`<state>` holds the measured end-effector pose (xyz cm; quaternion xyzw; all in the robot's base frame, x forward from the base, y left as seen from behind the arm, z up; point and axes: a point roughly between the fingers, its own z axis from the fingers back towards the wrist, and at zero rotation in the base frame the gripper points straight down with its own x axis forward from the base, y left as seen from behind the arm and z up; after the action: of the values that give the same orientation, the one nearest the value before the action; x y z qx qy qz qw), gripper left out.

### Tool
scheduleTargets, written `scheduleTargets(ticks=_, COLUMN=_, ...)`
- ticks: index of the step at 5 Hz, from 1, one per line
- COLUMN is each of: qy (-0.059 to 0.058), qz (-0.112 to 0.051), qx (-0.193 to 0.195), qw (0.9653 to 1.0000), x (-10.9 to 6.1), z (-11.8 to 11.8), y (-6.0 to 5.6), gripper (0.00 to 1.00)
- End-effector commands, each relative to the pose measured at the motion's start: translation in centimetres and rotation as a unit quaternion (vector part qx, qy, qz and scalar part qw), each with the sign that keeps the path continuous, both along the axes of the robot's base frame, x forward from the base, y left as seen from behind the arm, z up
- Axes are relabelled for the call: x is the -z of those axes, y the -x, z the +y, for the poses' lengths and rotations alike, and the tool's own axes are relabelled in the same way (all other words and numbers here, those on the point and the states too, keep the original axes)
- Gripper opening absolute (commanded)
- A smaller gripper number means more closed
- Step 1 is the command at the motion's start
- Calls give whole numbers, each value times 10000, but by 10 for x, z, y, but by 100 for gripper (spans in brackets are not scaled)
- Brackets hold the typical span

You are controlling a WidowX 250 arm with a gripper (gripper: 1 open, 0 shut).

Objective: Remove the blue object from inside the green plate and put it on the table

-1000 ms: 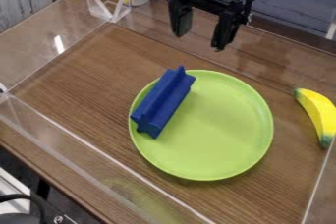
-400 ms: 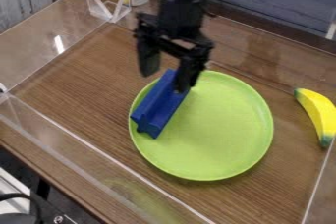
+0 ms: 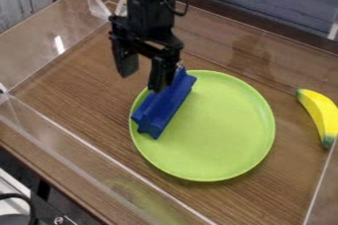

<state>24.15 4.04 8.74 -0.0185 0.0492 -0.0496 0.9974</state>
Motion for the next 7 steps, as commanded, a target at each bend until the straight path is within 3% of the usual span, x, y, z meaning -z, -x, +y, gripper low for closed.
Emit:
scheduleTargets(ticks=1, qy=26, qz=-169, qx=191, qw=9997, x=-3, z=-17, y=-3, gripper=100)
scheduleTargets(ticks=2, qy=72, qz=-298, qx=360, qw=9989, x=-10, z=-34, y=-8, gripper=100)
scheduleTargets(ticks=3, qy=63, qz=-471, qx=265, qw=9985, x=-8, z=-24, y=-20, gripper=100)
scheduleTargets(ticks=5, qy=-5, qz=-585, qx=119, qw=9982, x=-5, z=5, y=-25, gripper=100)
scheduleTargets(ticks=7, qy=26, qz=-565, qx=157, qw=9983, x=-10, z=-13, y=-12, gripper=100)
